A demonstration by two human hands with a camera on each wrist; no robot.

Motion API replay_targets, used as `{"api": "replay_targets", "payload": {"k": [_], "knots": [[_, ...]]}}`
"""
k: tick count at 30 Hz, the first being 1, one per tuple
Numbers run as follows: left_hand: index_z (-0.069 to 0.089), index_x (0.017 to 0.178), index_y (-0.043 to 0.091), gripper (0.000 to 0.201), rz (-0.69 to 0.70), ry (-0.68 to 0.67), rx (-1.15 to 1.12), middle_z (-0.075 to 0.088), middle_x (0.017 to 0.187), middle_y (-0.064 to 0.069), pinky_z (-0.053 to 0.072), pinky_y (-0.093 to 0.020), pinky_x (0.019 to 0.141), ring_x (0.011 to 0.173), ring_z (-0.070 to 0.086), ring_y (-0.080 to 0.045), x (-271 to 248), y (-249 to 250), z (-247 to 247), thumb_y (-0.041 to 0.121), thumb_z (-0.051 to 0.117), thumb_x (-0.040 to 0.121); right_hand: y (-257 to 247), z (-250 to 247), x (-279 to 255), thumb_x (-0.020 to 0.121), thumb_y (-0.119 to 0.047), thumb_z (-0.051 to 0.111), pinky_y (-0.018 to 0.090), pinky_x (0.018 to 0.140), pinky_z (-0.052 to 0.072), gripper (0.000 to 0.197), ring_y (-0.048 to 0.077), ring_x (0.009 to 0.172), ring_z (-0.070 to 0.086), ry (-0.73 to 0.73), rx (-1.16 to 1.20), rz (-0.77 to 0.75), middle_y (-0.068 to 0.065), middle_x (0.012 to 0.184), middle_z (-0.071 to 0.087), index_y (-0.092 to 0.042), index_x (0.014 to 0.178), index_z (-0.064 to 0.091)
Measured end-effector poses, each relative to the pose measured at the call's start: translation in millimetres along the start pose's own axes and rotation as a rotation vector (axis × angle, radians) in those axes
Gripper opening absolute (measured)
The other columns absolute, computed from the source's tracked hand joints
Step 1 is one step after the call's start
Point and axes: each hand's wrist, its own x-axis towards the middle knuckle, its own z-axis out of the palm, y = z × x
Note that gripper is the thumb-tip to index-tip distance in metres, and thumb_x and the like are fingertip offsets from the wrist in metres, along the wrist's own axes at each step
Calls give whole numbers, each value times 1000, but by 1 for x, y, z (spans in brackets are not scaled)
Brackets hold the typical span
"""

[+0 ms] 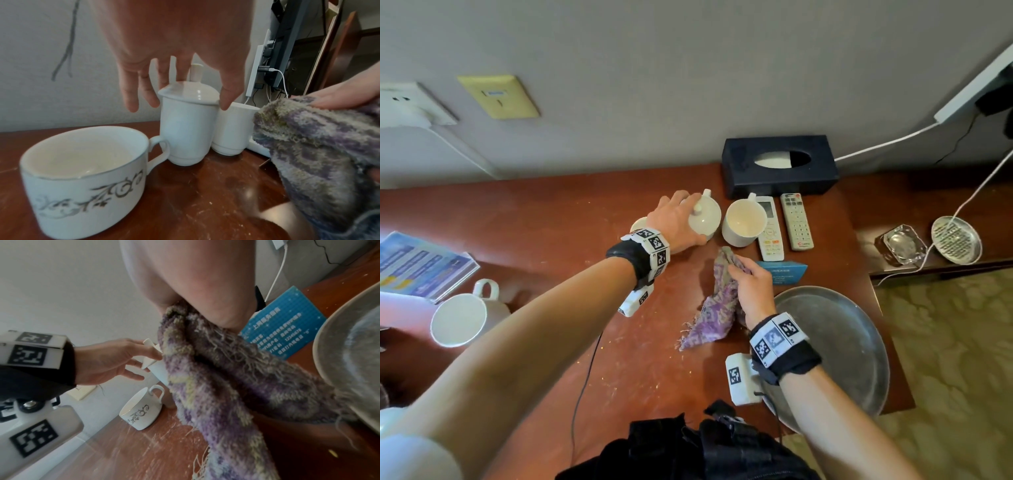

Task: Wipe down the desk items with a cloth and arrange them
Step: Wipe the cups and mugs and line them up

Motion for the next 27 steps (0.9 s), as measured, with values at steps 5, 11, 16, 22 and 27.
{"api": "replay_targets", "payload": {"k": [5,11,16,22,27], "knots": [[28,153,26,86,-23,5,10,34,155,1,42,-46,104,134,39,-30,5,5,5,44,75,82,1,-7,1,95,-3,57,30,91,52,25,12,96,66,13,22,5,-8,95,70,-15,113,70],[23,156,24,89,-25,-5,-70,32,159,2,38,-45,107,138,37,-30,6,4,5,39,75,85,0,-7,2,95,-5,57,34,95,52,27,14,100,66,10,9,4,-7,99,70,-13,119,69],[13,159,19,107,-60,7,-214,29,161,-5,31,-48,115,145,28,-28,2,-1,6,41,81,79,-2,-4,-2,95,-5,57,33,95,52,27,12,100,66,1,1,-12,-9,98,70,-15,117,70],[15,158,18,108,-49,43,-247,21,163,-5,27,-48,118,148,23,-29,-14,-10,6,50,79,78,-1,-2,-7,95,-7,59,37,98,52,28,15,103,66,19,-33,-32,-6,103,72,-14,120,70],[17,158,26,101,-53,73,-208,18,164,-3,34,-52,115,148,22,-28,-36,-28,-2,49,77,81,-7,12,-19,96,-6,57,28,88,52,30,13,105,64,-20,-22,-57,-10,102,69,-14,124,67]]}}
